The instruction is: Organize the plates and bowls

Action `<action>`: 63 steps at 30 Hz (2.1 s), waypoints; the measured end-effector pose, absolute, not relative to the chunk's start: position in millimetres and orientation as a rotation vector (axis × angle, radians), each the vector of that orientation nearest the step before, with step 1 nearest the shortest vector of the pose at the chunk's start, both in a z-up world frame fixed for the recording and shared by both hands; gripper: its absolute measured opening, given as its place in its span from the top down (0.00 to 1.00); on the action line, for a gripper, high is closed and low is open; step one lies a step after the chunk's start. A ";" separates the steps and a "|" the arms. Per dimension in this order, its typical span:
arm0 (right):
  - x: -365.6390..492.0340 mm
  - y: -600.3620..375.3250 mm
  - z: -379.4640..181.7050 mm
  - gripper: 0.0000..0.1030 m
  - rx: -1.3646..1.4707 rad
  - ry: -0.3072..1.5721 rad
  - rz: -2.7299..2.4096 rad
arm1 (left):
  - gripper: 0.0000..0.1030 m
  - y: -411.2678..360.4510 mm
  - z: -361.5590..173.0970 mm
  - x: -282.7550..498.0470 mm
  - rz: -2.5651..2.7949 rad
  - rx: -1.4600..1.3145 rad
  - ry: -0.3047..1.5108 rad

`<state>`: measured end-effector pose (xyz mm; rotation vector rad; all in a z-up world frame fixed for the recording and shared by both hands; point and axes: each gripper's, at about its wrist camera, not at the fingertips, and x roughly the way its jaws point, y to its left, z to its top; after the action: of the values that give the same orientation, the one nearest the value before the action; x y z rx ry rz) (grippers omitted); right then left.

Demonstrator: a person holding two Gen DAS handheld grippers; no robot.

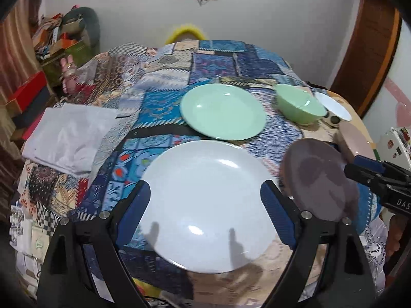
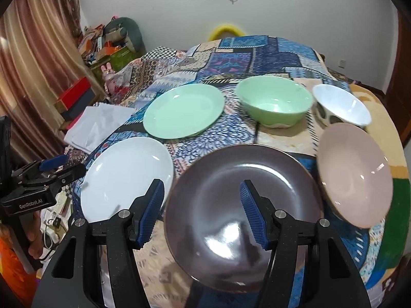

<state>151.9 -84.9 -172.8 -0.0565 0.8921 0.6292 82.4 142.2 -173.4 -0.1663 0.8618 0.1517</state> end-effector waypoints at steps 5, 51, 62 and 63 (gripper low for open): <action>155.5 -57.5 -181.2 0.44 -0.095 0.917 0.658 | 0.14 168.3 -189.0 80.8 0.188 -0.201 0.895; 173.4 7.9 -233.0 0.82 -0.191 1.129 0.712 | 0.77 240.3 -251.8 103.4 0.108 -0.368 1.042; 165.3 5.9 -236.9 0.79 -0.149 1.159 0.722 | 0.77 250.3 -256.8 97.8 0.084 -0.427 1.056; 164.1 5.9 -237.4 0.78 -0.149 1.155 0.722 | 0.77 249.8 -256.9 96.2 0.082 -0.426 1.059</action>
<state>164.1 5.9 -237.4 -0.1494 1.1548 0.7224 96.2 249.8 -256.9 -0.4264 1.0587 0.0815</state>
